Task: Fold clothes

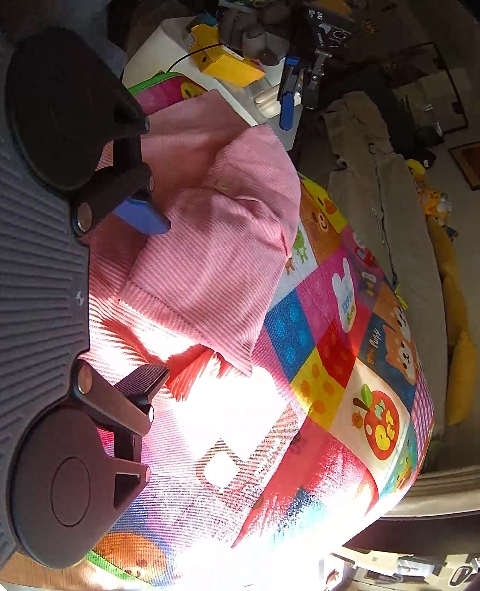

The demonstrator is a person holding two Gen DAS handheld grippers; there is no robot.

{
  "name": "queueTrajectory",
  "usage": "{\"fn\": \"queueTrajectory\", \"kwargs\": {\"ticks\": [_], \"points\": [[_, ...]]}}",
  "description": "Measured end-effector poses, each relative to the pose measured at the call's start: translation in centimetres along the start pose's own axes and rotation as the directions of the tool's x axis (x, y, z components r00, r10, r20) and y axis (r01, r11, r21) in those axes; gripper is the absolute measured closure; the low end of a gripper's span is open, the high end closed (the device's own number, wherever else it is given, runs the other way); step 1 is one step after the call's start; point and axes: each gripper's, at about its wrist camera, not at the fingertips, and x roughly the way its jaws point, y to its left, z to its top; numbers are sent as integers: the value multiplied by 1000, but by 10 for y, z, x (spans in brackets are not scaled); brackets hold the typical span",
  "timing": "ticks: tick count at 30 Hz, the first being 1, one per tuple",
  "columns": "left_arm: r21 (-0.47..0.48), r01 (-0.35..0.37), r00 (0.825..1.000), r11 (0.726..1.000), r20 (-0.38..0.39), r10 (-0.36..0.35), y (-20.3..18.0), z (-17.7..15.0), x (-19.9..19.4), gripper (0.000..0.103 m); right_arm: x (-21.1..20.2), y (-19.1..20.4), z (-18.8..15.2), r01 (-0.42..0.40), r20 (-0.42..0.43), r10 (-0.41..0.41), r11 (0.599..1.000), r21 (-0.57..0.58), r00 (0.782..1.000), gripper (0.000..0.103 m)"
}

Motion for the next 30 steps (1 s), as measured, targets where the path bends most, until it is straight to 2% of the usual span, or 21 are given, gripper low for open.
{"fn": "queueTrajectory", "kwargs": {"ticks": [2, 4, 6, 9, 10, 13, 15, 18, 20, 22, 27, 29, 30], "points": [[-46, 8, 1000, 999, -17, -9, 7, 2, 9, 8, -5, -15, 11, -46, 56, 40, 993, 107, 998, 13], [-67, -3, 999, 998, -47, 0, 10, 2, 27, 8, 4, -33, 21, -119, 96, 99, 964, 236, 990, 13], [-89, 10, 996, 996, -84, -18, 14, 2, 49, 8, 30, -51, 26, -194, 95, 171, 907, 373, 981, 13], [-122, 10, 992, 992, -121, -25, 19, 6, 78, 7, 80, -72, 24, -240, 40, 262, 804, 545, 964, 13], [-125, 7, 991, 992, -129, -23, 21, 8, 85, 7, 94, -77, 24, -251, 29, 288, 777, 577, 957, 13], [-162, 0, 989, 987, -149, -25, 26, 22, 108, 7, 119, -85, 38, -312, 51, 353, 740, 596, 934, 7], [-180, 7, 990, 984, -138, -32, 25, 36, 120, 6, 123, -85, 62, -315, 75, 331, 768, 557, 940, 7], [-139, 4, 996, 990, -88, -17, 16, 58, 127, 6, 122, -83, 102, -319, 156, 278, 827, 464, 948, 7], [-111, 2, 998, 994, -55, -9, 11, 71, 129, 6, 121, -83, 115, -297, 169, 247, 852, 431, 954, 7], [-87, -11, 999, 996, -46, 7, 9, 76, 128, 6, 120, -84, 108, -246, 142, 205, 878, 410, 969, 7], [-48, -78, 993, 996, -87, 74, 18, 52, 126, 6, 123, -81, 85, -114, 64, 98, 934, 339, 993, 11], [-47, -107, 991, 993, -82, 103, 20, 45, 128, 7, 131, -72, 76, -91, 32, 85, 953, 290, 996, 24], [-49, -125, 990, 991, -74, 122, 20, 43, 128, 12, 135, -67, 75, -83, 24, 80, 962, 261, 997, 30]]}}
